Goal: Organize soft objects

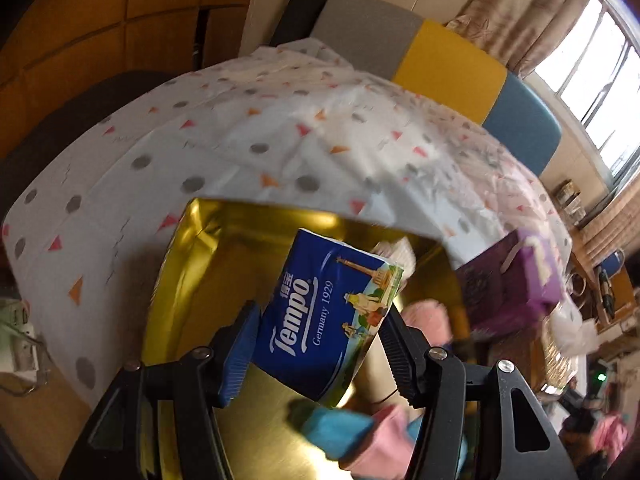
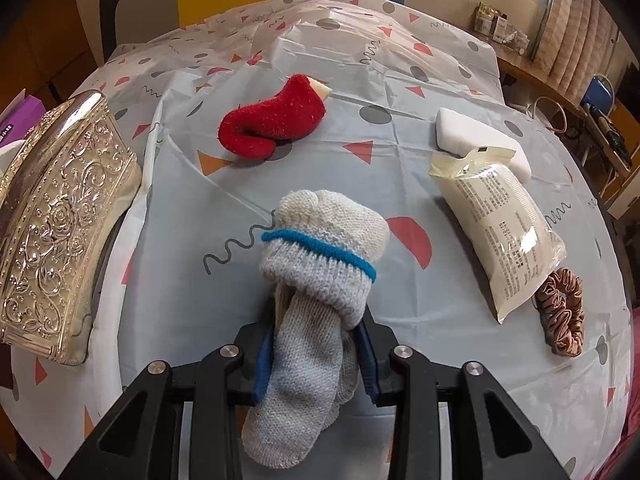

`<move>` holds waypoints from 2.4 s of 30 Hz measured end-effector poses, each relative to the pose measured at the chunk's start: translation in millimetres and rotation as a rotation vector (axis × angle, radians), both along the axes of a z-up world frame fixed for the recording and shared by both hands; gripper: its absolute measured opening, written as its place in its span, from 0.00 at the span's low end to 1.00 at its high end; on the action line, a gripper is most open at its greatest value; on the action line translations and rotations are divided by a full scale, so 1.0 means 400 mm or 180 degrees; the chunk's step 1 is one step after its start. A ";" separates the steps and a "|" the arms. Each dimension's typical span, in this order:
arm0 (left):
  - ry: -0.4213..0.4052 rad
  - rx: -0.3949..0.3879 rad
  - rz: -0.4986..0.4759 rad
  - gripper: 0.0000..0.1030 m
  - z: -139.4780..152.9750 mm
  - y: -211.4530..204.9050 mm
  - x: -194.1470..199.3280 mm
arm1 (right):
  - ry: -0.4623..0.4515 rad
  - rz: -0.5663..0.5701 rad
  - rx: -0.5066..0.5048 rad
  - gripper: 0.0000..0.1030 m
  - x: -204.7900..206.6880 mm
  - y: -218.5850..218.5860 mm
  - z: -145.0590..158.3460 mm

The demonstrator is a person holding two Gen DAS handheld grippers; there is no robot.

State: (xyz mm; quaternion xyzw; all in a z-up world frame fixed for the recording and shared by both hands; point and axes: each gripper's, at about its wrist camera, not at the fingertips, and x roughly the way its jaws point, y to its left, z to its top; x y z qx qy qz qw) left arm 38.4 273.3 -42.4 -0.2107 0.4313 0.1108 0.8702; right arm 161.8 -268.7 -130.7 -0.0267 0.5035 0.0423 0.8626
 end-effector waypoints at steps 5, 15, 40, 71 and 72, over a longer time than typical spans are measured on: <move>0.0179 -0.0032 0.0054 0.59 -0.080 0.012 -0.017 | -0.0096 -0.0035 -0.0040 0.35 -0.003 0.009 -0.003; 0.0306 -0.0013 -0.0051 0.69 -0.146 -0.055 0.035 | -0.0194 -0.0161 -0.0126 0.35 -0.030 0.025 -0.002; -0.0449 0.1247 0.0106 1.00 0.048 -0.194 -0.134 | -0.0178 -0.0167 -0.0196 0.35 -0.021 0.033 -0.004; -0.0245 0.1513 -0.0073 1.00 0.008 -0.268 -0.124 | -0.0049 -0.0538 0.0129 0.34 0.007 0.003 -0.002; -0.0248 0.1493 -0.0078 1.00 0.008 -0.266 -0.124 | -0.0044 -0.0555 0.0145 0.34 0.006 0.002 -0.001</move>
